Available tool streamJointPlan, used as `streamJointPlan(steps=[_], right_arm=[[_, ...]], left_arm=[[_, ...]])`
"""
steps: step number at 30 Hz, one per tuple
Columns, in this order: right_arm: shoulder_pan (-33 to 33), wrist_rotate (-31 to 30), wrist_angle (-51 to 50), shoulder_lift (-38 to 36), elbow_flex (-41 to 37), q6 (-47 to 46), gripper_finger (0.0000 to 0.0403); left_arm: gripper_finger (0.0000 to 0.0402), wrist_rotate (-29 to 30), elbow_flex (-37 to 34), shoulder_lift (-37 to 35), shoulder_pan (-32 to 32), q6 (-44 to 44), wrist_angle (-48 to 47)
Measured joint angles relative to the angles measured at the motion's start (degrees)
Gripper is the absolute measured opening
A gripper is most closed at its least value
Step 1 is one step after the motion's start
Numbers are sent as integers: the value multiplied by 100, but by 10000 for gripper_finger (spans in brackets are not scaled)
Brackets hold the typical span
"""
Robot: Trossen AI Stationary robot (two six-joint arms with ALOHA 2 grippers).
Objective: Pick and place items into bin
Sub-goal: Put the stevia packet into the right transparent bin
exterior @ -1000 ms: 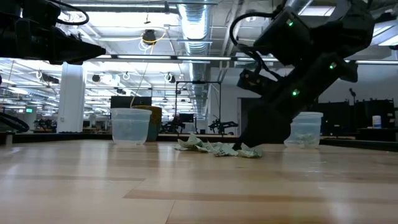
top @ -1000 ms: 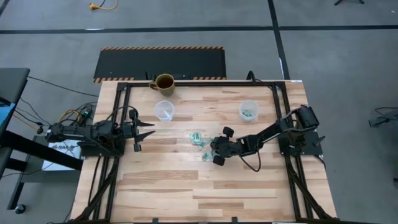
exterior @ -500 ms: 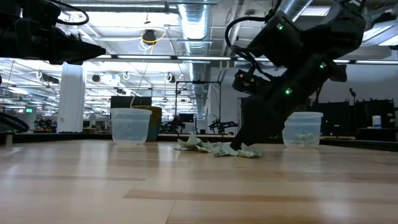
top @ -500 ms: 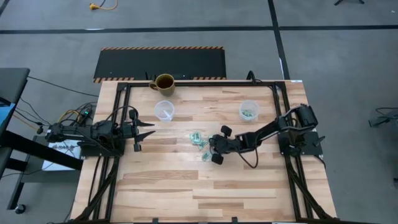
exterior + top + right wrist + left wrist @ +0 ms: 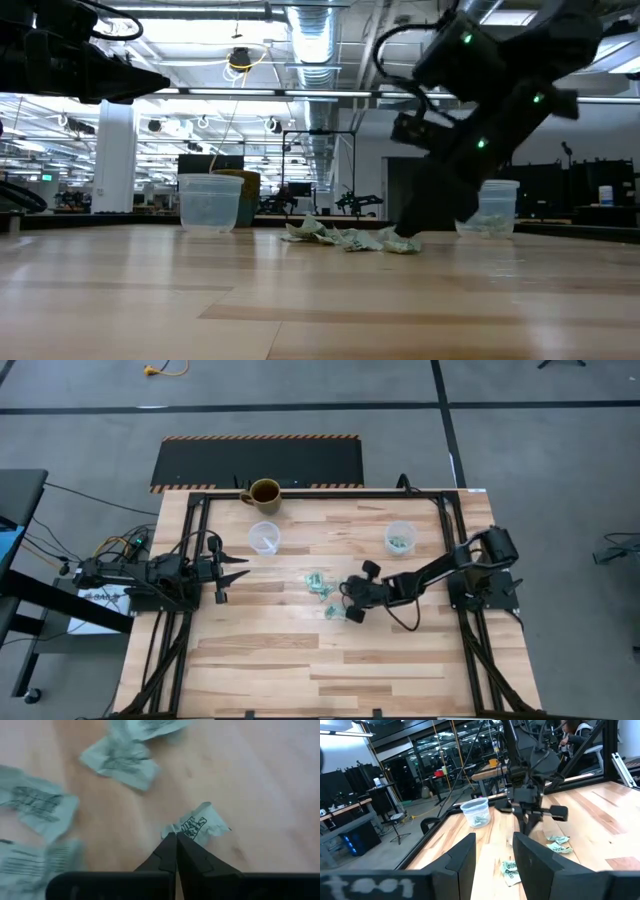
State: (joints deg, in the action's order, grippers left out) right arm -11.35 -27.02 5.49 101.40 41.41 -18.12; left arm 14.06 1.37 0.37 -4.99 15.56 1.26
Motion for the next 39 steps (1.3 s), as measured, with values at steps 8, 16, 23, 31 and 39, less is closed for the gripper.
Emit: streamJointPlan(steps=[8,16,23,31,39], right_arm=[[-357,-2457,-1473,-1296,24,-860,0],[-394,-3760,-3544,-2212,26,-2551,0],[-6,-3529,-4915,-2458,31,-3630,0],[159,-3008,-5150,-2456,31,-3702,0],[163,-3151,-5154,-2456,33,-3804,33]], left_arm=[[121,0,0,0,1,-3,0],[121,0,-2,1,0,-23,0],[121,0,-2,-1,-1,-9,0],[121,0,-2,1,-1,-25,0],[121,0,-1,1,0,-16,0]])
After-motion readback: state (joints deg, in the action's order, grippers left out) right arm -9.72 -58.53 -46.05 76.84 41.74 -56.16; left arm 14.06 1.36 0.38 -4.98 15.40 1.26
